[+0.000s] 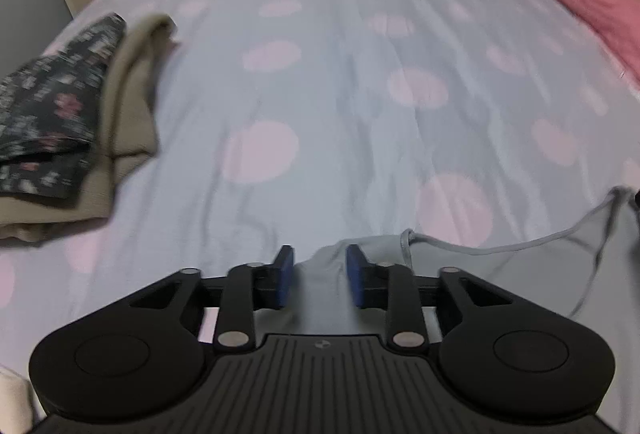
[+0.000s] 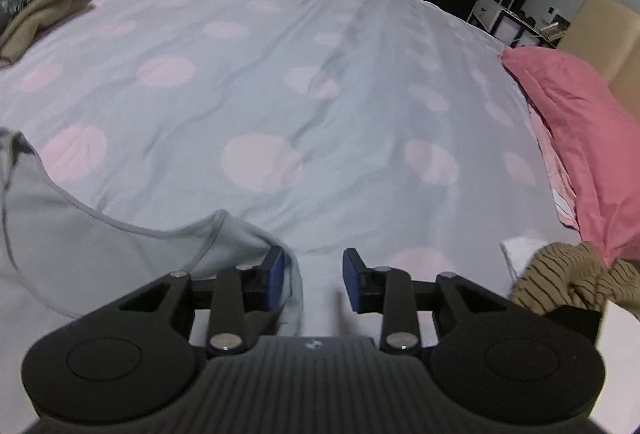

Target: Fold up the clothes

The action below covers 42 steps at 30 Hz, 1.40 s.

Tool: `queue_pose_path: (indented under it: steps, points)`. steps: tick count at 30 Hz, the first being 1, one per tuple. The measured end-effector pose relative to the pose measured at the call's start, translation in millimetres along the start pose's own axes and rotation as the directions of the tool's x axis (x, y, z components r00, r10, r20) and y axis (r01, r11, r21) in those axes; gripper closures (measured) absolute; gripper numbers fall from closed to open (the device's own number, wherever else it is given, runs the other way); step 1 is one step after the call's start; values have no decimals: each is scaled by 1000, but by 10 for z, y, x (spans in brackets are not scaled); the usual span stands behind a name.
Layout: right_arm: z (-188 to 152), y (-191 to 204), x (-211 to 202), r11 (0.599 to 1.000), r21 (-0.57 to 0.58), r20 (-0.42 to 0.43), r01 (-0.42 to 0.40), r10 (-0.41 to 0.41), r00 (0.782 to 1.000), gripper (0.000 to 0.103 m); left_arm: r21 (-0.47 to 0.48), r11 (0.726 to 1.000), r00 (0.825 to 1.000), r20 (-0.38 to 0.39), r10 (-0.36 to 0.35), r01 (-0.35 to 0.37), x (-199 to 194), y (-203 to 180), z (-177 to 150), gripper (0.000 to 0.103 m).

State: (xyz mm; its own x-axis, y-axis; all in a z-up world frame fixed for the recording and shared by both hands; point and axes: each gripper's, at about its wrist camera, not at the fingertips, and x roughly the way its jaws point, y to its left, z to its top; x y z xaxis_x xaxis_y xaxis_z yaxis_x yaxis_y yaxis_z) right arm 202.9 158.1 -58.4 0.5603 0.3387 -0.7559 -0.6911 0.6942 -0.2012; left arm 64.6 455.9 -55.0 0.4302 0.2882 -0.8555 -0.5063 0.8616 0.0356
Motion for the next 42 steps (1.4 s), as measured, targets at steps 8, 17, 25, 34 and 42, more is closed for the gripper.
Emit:
queue_pose_path:
  steps: [8,17,25,34,42]
  points:
    - [-477,-419,-810,983,152,-61,-107,117,991,66,1,1000,1000,24,3,-3,-926,310,-513,60]
    - [-1481,-335,-1644,969,164,-154,-183,208,966,66,-25,1000,999,-36,15,-16,-1446,501,-1285,60]
    - [-2308,-171,-2019,980,164,-231,-116,152,961,54,-83,996,1000,-16,3,-4,-1608,581,-1565,60]
    - [-2792,-218,-2138,982,190,-333,-19,83,939,100,-145,989,1000,14,0,2,-1718,639,-1631,60]
    - [-2565,-854,-2454,919,390,-231,54,41,972,101,-141,990,999,25,-20,23,-1713,524,-1536,60]
